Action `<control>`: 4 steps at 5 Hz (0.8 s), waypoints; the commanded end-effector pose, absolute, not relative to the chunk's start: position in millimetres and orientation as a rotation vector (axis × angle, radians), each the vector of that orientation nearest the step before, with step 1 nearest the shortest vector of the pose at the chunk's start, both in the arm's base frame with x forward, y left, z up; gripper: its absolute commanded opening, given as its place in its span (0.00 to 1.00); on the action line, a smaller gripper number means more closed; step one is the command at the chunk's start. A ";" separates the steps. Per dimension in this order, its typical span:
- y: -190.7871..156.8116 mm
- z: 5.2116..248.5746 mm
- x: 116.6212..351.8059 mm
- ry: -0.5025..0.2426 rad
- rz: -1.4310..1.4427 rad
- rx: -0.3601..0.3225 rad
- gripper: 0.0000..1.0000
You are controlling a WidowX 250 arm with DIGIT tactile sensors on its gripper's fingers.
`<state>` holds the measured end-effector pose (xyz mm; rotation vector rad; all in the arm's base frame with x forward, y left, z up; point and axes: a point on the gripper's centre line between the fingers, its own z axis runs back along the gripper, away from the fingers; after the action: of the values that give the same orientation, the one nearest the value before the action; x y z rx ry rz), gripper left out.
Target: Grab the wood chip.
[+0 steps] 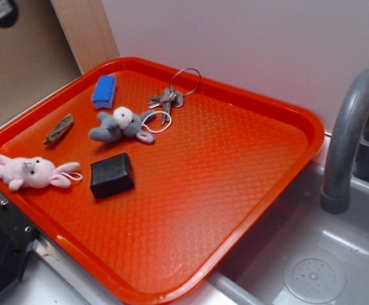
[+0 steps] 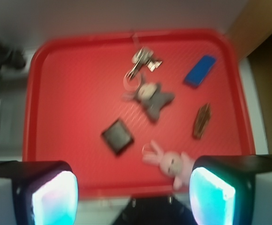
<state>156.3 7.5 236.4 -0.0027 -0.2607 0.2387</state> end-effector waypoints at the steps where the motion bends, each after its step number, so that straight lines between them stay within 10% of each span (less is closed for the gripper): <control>1: 76.2 214.9 175.1 -0.416 0.488 0.163 1.00; 4: 132.0 138.2 166.8 -0.352 0.504 0.261 1.00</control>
<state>173.0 118.6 126.0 0.2378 -0.3278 0.4676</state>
